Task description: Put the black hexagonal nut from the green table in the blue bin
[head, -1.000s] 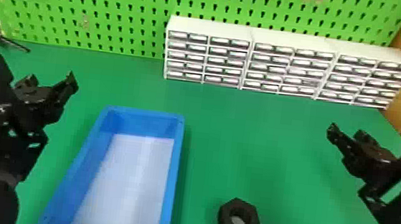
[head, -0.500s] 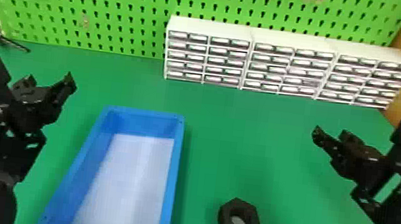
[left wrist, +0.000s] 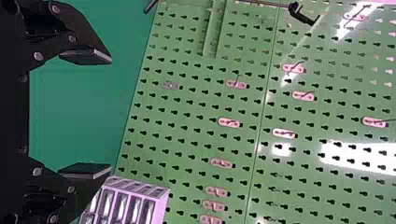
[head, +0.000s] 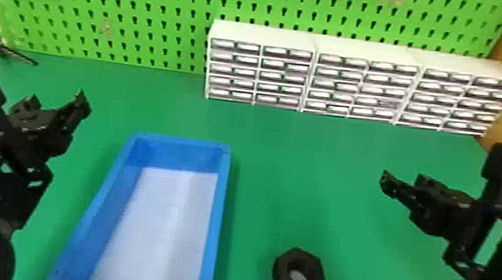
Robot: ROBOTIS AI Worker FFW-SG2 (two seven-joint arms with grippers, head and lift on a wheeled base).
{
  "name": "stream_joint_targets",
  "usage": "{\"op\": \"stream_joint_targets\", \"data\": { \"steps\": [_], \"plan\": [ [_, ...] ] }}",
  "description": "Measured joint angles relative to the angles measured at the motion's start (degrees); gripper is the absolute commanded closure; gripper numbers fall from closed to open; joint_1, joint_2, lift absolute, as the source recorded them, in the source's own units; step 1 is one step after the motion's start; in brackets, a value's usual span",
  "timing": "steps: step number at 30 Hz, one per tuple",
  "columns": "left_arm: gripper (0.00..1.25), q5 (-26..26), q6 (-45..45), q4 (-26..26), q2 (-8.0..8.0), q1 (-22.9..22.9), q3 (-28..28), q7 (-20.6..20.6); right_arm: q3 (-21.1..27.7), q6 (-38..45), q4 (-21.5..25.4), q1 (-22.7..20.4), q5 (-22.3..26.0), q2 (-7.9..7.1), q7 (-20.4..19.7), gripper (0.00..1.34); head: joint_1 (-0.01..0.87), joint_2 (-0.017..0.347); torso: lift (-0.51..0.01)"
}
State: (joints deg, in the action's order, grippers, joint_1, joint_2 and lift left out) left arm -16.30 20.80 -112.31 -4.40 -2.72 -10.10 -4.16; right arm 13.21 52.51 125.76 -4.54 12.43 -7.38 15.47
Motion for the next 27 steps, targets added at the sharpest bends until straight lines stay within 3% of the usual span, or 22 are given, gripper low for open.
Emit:
{"op": "stream_joint_targets", "data": {
  "steps": [10,27],
  "plan": [
    [0.43,-1.04,-0.15,-0.19,0.00,-0.71,-1.42,1.06,-1.13,15.58,6.07,0.18,2.29,-2.58,0.00,0.52,0.692,0.008,-0.097],
    [0.43,-3.26,-0.15,-0.85,-0.02,-2.15,-3.38,1.27,-2.50,36.20,10.01,4.27,7.76,-7.46,0.00,0.52,0.692,0.008,-0.097]
  ]
}}
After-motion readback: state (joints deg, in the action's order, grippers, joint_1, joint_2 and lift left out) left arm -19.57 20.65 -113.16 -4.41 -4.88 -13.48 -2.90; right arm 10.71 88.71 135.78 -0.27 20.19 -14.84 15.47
